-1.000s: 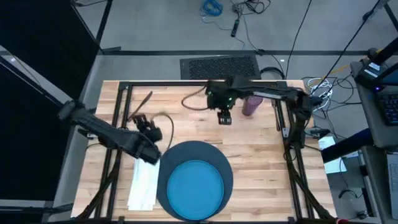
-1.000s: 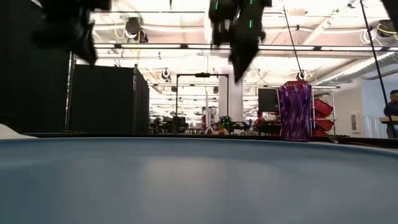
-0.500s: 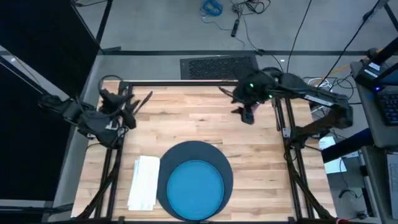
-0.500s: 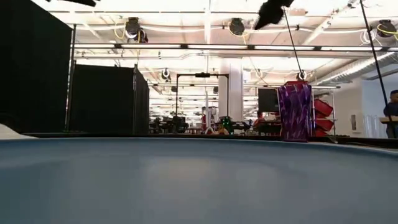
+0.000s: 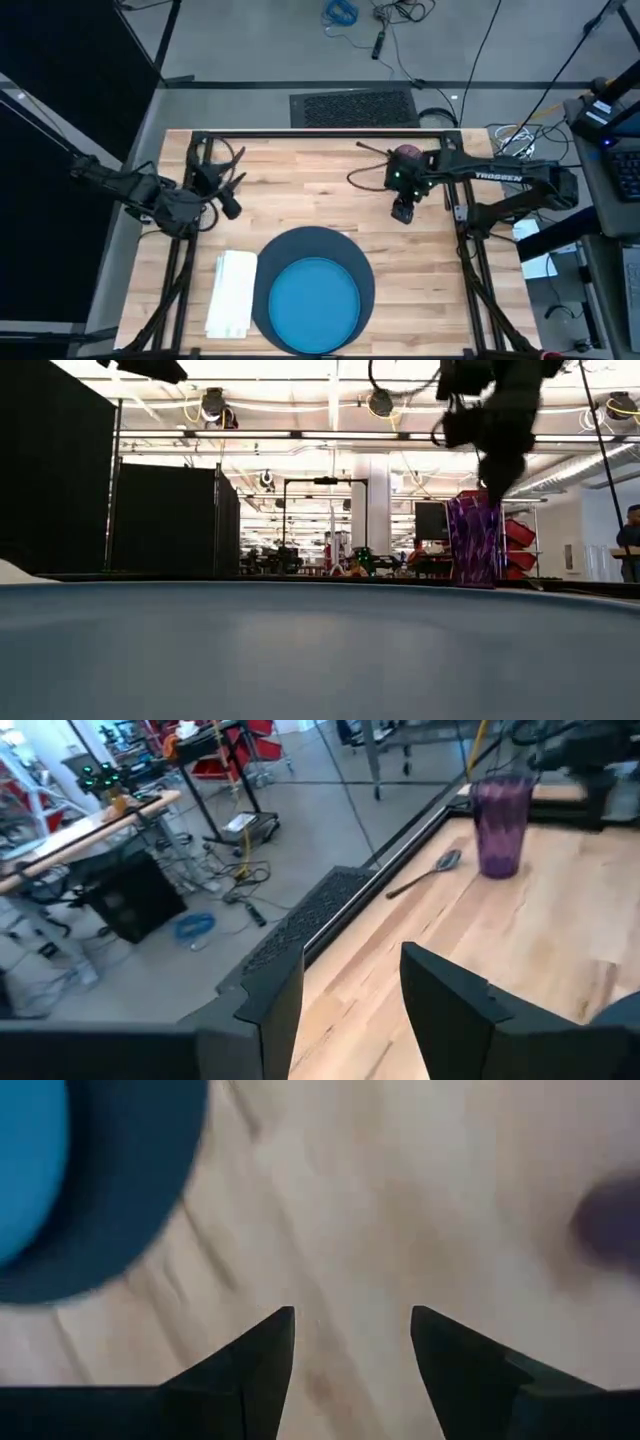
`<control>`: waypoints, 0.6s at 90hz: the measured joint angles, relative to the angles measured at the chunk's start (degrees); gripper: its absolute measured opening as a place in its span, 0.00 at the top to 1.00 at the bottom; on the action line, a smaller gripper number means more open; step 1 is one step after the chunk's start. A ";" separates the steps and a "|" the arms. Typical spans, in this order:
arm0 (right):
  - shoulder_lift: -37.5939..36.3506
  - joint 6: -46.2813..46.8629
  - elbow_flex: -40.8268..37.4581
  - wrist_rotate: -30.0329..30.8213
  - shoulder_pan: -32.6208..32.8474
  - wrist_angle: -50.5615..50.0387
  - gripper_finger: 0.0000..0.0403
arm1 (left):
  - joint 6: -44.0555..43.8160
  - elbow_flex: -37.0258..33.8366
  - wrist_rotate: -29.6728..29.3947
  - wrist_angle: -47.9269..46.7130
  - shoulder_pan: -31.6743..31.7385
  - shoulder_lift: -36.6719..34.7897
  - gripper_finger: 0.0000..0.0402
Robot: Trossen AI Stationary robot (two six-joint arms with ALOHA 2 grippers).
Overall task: Set table place
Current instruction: Put the fork on top of the white napkin
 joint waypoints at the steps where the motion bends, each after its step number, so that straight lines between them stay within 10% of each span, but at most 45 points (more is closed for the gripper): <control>1: 0.00 0.66 -0.32 -0.14 0.08 -0.54 0.53 | 0.06 0.00 0.00 0.13 0.19 0.08 0.63; 22: -0.02 15.73 -7.42 0.84 -0.14 -8.03 0.54 | 0.13 0.02 0.54 -0.02 3.57 1.53 0.63; 54: -0.82 28.40 -8.42 23.34 -8.06 -8.32 0.54 | 0.13 0.02 2.59 -0.29 5.95 1.49 0.63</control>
